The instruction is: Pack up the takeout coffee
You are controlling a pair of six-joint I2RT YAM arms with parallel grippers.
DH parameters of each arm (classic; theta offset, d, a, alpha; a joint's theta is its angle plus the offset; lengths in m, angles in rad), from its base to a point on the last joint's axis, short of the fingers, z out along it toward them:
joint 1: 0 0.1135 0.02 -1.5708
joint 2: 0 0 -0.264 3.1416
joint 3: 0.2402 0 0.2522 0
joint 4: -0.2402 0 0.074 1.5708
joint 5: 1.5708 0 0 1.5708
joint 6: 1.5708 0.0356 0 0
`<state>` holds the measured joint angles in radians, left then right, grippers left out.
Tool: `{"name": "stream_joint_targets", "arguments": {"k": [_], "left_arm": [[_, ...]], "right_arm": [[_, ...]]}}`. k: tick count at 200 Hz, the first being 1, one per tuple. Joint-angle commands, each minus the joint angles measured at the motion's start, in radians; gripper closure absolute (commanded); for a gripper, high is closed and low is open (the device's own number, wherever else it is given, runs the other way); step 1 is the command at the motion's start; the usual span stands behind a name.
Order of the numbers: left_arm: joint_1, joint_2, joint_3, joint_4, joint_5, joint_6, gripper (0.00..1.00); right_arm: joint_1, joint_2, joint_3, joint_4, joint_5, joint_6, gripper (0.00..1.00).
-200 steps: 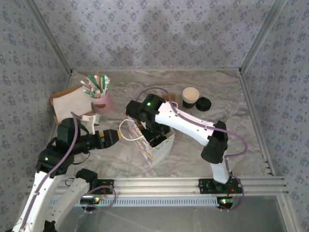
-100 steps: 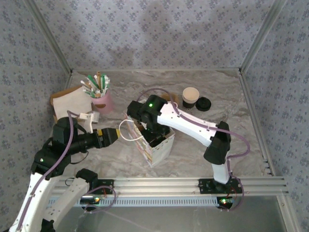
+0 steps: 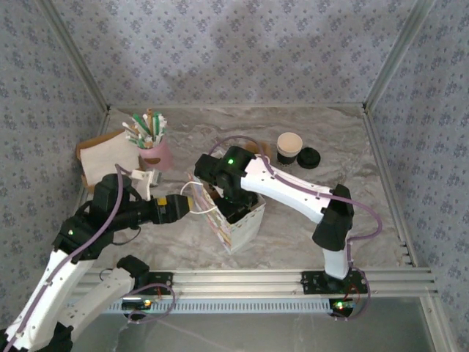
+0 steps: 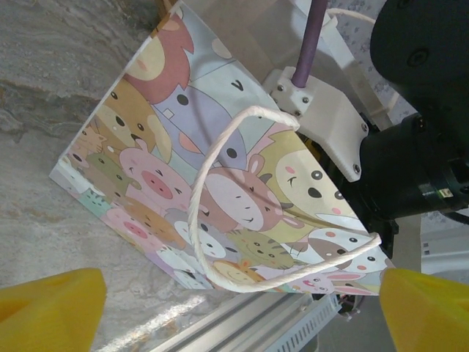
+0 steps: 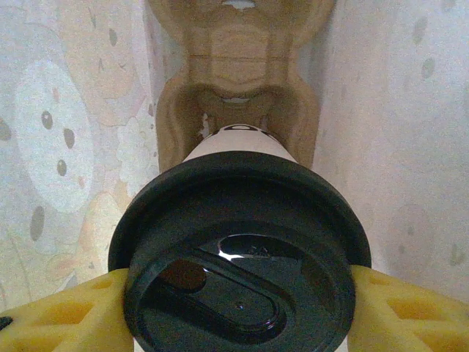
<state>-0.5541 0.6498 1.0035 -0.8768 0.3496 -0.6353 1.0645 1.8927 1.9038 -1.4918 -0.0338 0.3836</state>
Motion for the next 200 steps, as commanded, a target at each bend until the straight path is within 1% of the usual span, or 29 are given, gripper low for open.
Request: {"name": "stream_joint_targets", "arguments": {"k": [1,37,79,142,200], "left_arm": [[-0.040,0.011,0.046,0.032,-0.057,0.005,0.01],[-0.084,0.013,0.064,0.027,-0.100,0.006,0.01],[-0.098,0.016,0.058,0.030,-0.118,0.007,0.01],[-0.108,0.022,0.062,0.041,-0.111,0.006,0.01],[-0.127,0.020,0.087,0.056,-0.107,0.002,0.02]], "right_arm": [[-0.007,-0.033,-0.012,-0.002,-0.016,0.001,0.36],[-0.008,-0.034,-0.020,0.008,-0.024,-0.002,0.36],[-0.008,-0.040,-0.025,0.016,-0.026,-0.003,0.36],[-0.005,-0.079,-0.058,0.056,0.003,-0.010,0.36],[-0.003,-0.106,-0.101,0.100,0.003,-0.010,0.36]]}}
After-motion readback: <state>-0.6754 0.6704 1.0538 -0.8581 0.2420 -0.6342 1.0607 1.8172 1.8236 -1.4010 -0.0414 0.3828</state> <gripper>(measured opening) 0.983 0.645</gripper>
